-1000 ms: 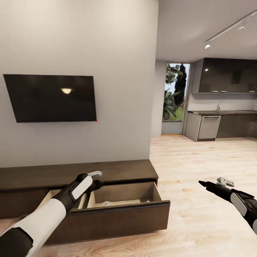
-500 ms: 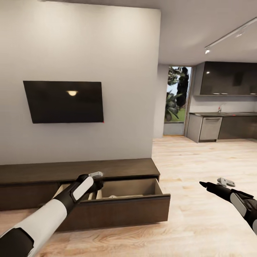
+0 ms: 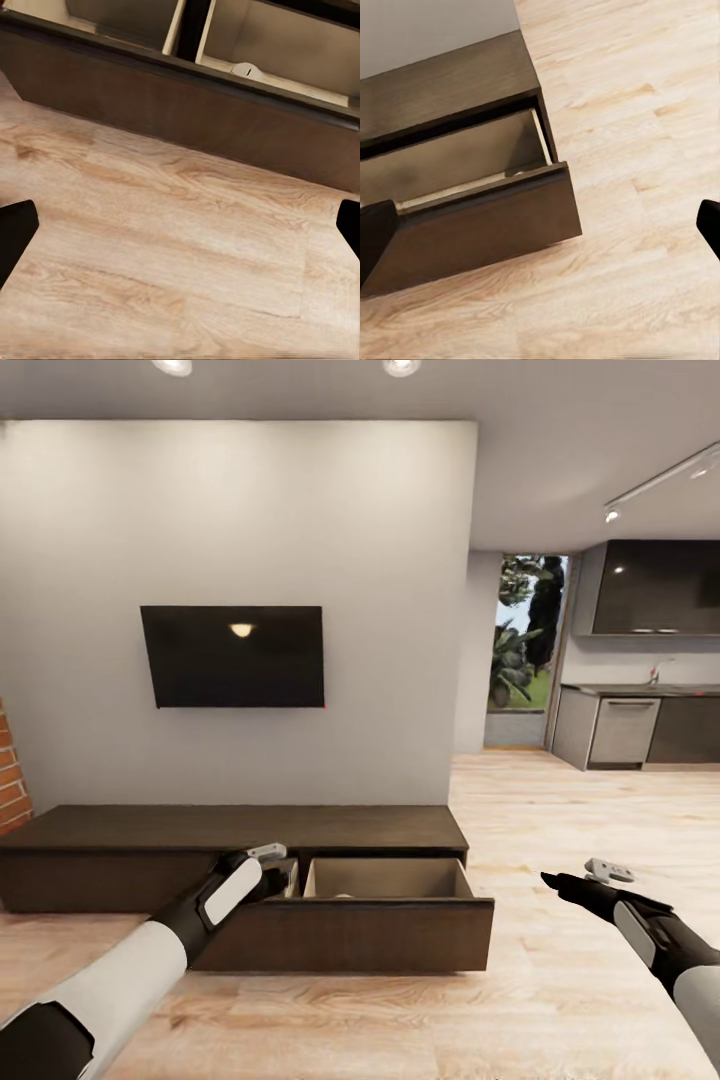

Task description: Place each of the two pumpkins and all three candles from the living room inside a cabinet in the living room (use any cabinet), then make sure every cabinet is closed, and position the cauldron so it is next to a table in the living room.

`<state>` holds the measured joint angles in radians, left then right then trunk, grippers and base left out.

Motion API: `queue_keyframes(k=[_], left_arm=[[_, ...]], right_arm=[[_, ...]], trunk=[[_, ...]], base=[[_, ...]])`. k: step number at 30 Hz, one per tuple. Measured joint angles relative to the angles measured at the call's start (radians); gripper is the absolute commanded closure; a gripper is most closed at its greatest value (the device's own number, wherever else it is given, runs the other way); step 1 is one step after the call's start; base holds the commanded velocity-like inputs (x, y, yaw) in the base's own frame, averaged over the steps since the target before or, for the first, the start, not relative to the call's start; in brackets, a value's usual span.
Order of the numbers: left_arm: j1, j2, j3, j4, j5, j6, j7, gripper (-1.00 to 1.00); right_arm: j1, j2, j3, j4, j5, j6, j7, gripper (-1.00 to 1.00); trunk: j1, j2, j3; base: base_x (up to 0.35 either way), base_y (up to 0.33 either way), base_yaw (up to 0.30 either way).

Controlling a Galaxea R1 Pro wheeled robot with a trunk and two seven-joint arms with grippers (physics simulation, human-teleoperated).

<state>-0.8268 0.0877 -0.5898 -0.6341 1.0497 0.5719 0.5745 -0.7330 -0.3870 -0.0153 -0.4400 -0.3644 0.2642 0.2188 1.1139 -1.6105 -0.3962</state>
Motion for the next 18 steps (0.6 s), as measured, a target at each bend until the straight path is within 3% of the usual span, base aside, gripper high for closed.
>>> queue_keyframes(k=[7, 13, 16, 18], left_arm=[[0.004, -0.003, -0.004, 0.013, 0.002, -0.011, 0.002, -1.0], [0.057, -0.004, -0.011, 0.015, 0.002, -0.05, 0.0, -1.0], [0.086, -0.005, -0.027, 0.015, 0.001, -0.084, -0.001, -1.0], [0.108, -0.004, -0.064, 0.015, 0.002, -0.131, -0.002, -1.0]], right_arm=[[0.0, 0.051, 0.0, 0.0, 0.056, -0.022, -0.001, -1.0], [0.001, 0.104, 0.003, 0.001, 0.09, -0.038, -0.001, -1.0], [0.001, 0.111, 0.004, 0.002, 0.111, -0.053, -0.001, -1.0], [0.002, 0.113, 0.004, 0.004, 0.116, -0.085, 0.0, -1.0]], trunk=[[-0.027, 0.049, 0.03], [-0.035, 0.063, 0.04], [-0.035, 0.063, 0.041], [-0.035, 0.063, 0.041]], base=[[-0.308, 0.0, 0.176], [-0.06, 0.0, 0.08], [-0.006, 0.0, 0.009], [-0.002, 0.0, 0.003]])
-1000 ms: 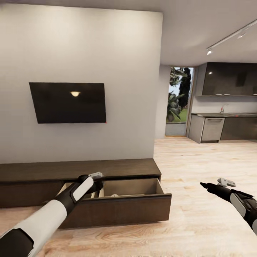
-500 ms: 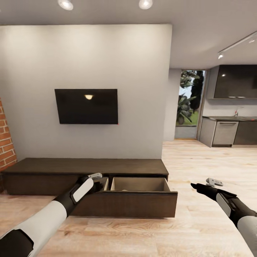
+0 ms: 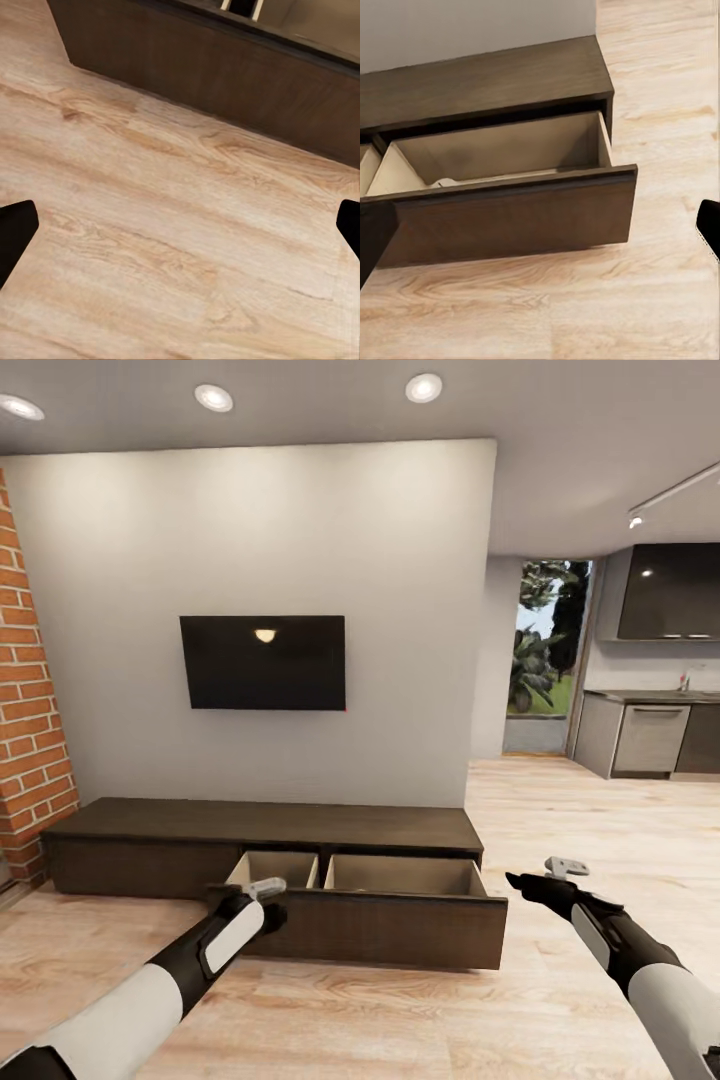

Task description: Place each of the two pumpkins and all three candles from the living room inside a cabinet in the living room (use any cabinet), then make sure every cabinet is closed, and position the cauldron so it is next to a table in the living room.

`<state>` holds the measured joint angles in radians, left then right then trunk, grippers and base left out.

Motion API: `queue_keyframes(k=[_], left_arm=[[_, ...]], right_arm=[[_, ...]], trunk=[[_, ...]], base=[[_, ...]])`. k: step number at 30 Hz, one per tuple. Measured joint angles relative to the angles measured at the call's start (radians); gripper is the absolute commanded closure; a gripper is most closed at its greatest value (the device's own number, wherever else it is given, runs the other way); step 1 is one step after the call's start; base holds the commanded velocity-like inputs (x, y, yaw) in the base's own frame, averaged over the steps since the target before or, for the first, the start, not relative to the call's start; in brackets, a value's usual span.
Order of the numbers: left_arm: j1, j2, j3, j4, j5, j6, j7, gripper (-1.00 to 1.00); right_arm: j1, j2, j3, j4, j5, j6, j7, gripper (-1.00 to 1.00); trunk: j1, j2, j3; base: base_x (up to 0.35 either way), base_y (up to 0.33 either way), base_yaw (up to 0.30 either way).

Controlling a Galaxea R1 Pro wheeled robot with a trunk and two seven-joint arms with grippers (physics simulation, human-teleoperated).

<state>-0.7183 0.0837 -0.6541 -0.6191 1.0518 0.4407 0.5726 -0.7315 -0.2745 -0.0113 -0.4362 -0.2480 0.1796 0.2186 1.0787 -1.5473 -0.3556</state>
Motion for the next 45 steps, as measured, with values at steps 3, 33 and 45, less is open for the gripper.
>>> queue_keyframes(k=[3, 33, 45], left_arm=[[0.024, 0.001, -0.085, 0.001, 0.003, -0.08, 0.001, -1.0], [0.156, 0.002, -0.181, 0.026, 0.01, -0.389, -0.015, -1.0], [0.157, 0.005, -0.184, 0.026, 0.005, -0.437, -0.014, -1.0]], right_arm=[[0.0, 0.002, 0.0, 0.001, 0.003, -0.029, 0.001, -1.0], [0.013, 0.137, 0.015, 0.016, 0.133, -0.12, -0.004, -1.0], [0.013, 0.141, 0.017, 0.066, 0.138, -0.148, -0.012, -1.0]], trunk=[[0.0, 0.0, 0.0], [0.057, -0.105, -0.047], [0.103, -0.189, -0.085]], base=[[-0.001, 0.0, 0.001], [0.0, 0.0, 0.0], [0.0, 0.0, 0.0]])
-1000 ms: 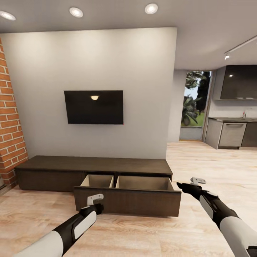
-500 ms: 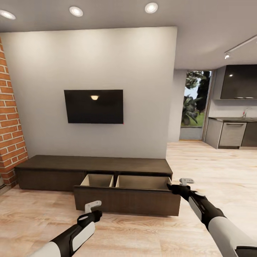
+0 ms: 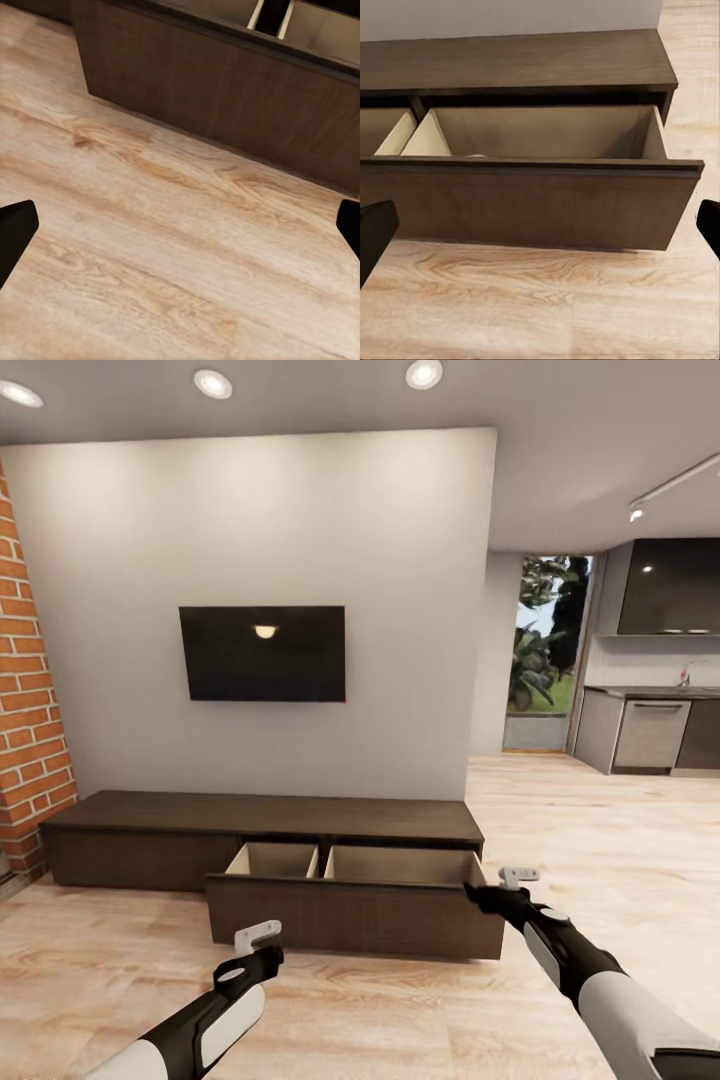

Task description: Place each of the two pumpkins and all three candles from the living room inside a cabinet in the living room (use any cabinet), then make sure every cabinet is closed, and position the cauldron so it is next to a table in the living room.

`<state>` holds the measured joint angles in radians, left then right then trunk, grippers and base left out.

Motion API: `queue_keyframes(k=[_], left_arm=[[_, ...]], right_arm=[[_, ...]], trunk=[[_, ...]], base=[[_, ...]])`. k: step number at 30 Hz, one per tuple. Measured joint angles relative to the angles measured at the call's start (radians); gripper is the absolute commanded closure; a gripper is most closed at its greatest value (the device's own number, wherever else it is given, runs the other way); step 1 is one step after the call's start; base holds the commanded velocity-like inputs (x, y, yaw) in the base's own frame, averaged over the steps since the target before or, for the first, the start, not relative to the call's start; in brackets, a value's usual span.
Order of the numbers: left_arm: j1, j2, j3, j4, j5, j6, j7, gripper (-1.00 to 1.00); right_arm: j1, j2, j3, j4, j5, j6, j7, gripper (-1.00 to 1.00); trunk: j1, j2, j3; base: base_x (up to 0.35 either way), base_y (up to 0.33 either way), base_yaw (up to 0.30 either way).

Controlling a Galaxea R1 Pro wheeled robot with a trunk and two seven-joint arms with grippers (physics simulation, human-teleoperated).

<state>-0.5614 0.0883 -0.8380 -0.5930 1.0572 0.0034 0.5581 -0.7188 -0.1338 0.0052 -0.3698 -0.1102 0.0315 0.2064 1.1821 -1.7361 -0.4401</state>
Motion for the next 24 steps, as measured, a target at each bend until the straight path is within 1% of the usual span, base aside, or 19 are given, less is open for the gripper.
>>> queue_keyframes(k=[6, 10, 13, 14, 16, 18, 21, 24], left_arm=[[0.0, -0.002, -0.001, 0.0, 0.0, -0.001, 0.0, -1.0], [0.001, -0.001, -0.001, 0.004, 0.0, -0.005, 0.0, -1.0], [0.001, -0.002, -0.006, 0.019, -0.002, -0.017, 0.0, -1.0], [0.001, -0.002, -0.015, 0.022, -0.003, -0.024, 0.0, -1.0], [0.002, -0.003, -0.058, 0.027, -0.004, -0.05, 0.001, -1.0], [0.003, -0.003, -0.082, 0.028, -0.004, -0.069, 0.002, -1.0], [0.003, -0.002, -0.094, 0.028, -0.003, -0.08, 0.002, -1.0], [0.004, -0.003, -0.098, 0.028, -0.003, -0.084, 0.002, -1.0]], right_arm=[[0.0, 0.002, 0.0, 0.018, 0.004, -0.013, -0.01, -1.0], [0.0, 0.011, 0.0, 0.024, 0.001, -0.028, -0.011, -1.0], [0.0, 0.021, -0.001, 0.059, -0.003, -0.059, -0.012, -1.0], [0.0, 0.023, -0.001, 0.078, -0.003, -0.078, -0.012, -1.0], [0.0, 0.027, -0.001, 0.122, -0.003, -0.129, -0.012, -1.0], [0.0, 0.031, 0.0, 0.148, 0.0, -0.164, -0.014, -1.0], [0.0, 0.06, 0.001, 0.167, 0.002, -0.191, -0.024, -1.0], [0.0, 0.079, 0.0, 0.181, 0.014, -0.204, -0.079, -1.0]], trunk=[[0.023, -0.042, -0.019], [0.038, -0.07, -0.031], [0.05, -0.091, -0.041], [0.054, -0.098, -0.044], [0.061, -0.112, -0.05], [0.069, -0.126, -0.056], [0.081, -0.147, -0.066], [0.092, -0.168, -0.075]], base=[[0.0, 0.0, 0.0], [0.0, 0.0, 0.0], [0.0, 0.0, 0.0], [0.0, 0.0, 0.0], [0.0, 0.0, 0.0], [0.0, 0.0, 0.0], [0.0, 0.0, 0.0], [0.0, 0.0, 0.0]])
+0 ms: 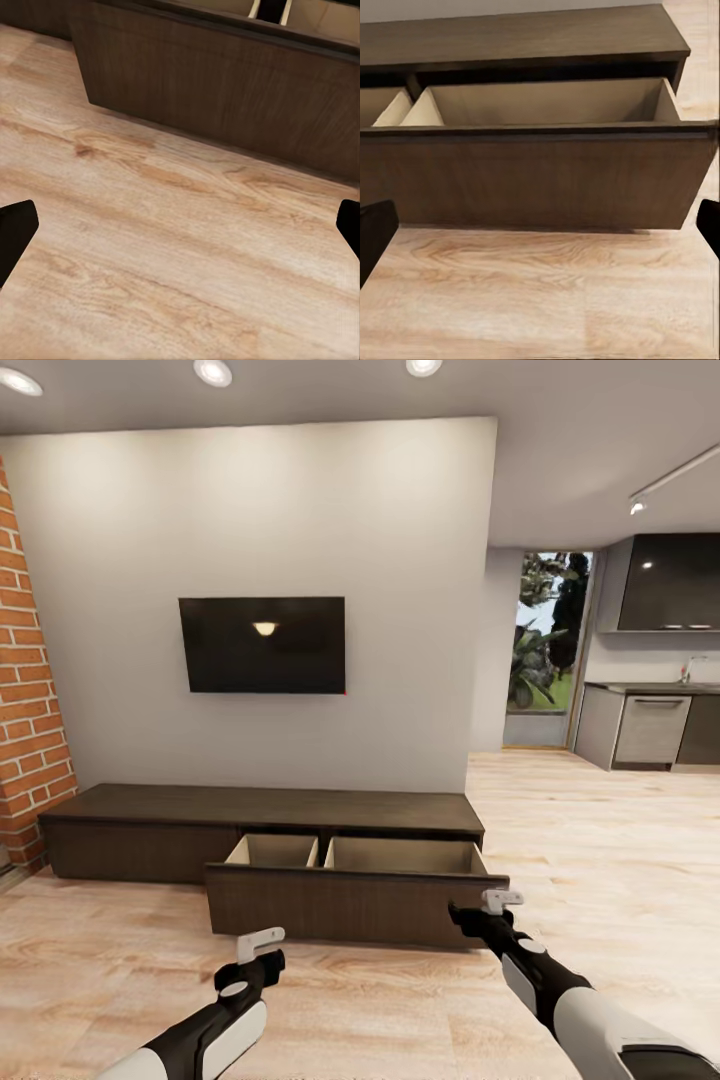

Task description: Place each of the two pumpkins and all three candles from the living room inside a cabinet in the living room (use any cabinet), then make sure every cabinet is closed, and position the cauldron so it is next to a table in the living room.

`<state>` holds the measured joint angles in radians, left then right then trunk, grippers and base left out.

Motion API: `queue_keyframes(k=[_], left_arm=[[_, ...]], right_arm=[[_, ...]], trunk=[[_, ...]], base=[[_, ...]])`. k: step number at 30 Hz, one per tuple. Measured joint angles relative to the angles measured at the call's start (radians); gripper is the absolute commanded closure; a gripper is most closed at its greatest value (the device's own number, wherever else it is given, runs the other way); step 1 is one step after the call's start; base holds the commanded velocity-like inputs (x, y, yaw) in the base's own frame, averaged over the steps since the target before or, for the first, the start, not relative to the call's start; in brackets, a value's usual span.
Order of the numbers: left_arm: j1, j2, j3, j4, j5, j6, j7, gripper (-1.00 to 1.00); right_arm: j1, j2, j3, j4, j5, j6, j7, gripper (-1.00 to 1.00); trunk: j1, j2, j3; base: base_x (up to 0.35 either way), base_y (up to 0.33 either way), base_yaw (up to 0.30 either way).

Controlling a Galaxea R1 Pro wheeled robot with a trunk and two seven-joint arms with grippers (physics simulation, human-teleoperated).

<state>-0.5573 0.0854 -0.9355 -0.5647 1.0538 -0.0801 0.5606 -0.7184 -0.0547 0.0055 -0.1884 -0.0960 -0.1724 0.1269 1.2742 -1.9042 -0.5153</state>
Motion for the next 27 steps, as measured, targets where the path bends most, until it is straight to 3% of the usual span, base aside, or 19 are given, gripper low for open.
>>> queue_keyframes(k=[6, 12, 19, 27], left_arm=[[0.002, 0.001, -0.001, 0.0, 0.0, -0.002, 0.0, -1.0], [0.002, 0.001, -0.001, 0.0, 0.005, -0.02, -0.001, -1.0], [0.002, 0.004, -0.001, 0.006, 0.008, -0.03, -0.005, -1.0], [0.002, 0.009, 0.001, 0.056, 0.006, -0.032, -0.227, -1.0]], right_arm=[[0.0, 0.029, 0.002, 0.028, 0.014, -0.034, -0.107, -1.0], [0.0, 0.082, 0.004, 0.03, 0.015, -0.037, -0.207, -1.0], [0.0, 0.103, 0.003, 0.028, 0.011, -0.044, -0.221, -1.0], [0.0, 0.103, 0.002, 0.053, 0.01, -0.109, -0.22, -1.0]], trunk=[[0.023, -0.042, -0.019], [0.046, -0.084, -0.038], [0.073, -0.133, -0.06], [0.104, -0.189, -0.085]], base=[[0.0, 0.0, 0.0], [0.0, 0.0, 0.0], [0.0, 0.0, 0.0], [0.0, 0.0, 0.0]])
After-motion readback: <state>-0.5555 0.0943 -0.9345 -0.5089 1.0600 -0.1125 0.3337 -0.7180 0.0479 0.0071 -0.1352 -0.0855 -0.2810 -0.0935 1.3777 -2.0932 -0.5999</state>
